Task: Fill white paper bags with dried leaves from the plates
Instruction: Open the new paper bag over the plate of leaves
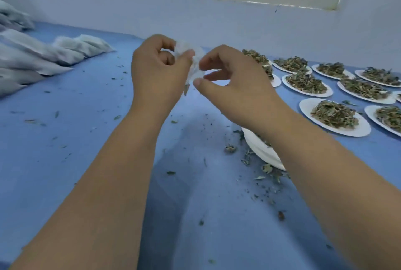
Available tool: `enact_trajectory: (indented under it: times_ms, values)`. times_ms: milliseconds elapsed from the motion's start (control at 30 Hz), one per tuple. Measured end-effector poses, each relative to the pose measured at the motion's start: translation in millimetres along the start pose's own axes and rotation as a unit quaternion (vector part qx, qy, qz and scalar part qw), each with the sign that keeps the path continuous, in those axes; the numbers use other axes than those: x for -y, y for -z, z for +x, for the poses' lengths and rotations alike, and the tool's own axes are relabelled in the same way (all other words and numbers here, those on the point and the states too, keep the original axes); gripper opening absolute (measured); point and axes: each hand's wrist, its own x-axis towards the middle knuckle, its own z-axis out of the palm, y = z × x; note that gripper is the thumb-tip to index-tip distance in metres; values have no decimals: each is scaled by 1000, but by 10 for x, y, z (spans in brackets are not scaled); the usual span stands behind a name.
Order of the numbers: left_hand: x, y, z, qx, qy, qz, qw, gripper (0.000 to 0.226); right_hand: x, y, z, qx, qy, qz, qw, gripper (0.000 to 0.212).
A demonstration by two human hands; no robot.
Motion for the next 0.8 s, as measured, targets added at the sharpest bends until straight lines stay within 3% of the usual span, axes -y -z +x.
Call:
enact_trajectory:
  times_ms: [167,300,367,433,600,700,800]
  values:
    - [-6,-17,-48,67,28,18,997,12,-58,-95,23,-80,-34,23,996,24]
    - [-9,-54,-71,58,28,11,998,18,-93,-84,-40,-21,-46,48,998,42]
    - [-3,-77,-82,71,26,11,997,24,-104,-118,-81,-9,-8,14,1000,39]
    - [6,-99,-97,77,19,13,997,27,-133,-135,-100,-53,4,0,999,25]
    - [47,-67,-65,-9,16,19,1000,20,-268,-112,-118,-62,-2,-33,998,8]
    - [101,-23,-7,-55,34,20,998,17,-329,-88,-134,-60,-13,16,998,11]
    - [179,6,31,-99,22,46,994,16,-374,-67,-126,-33,-6,-4,999,21]
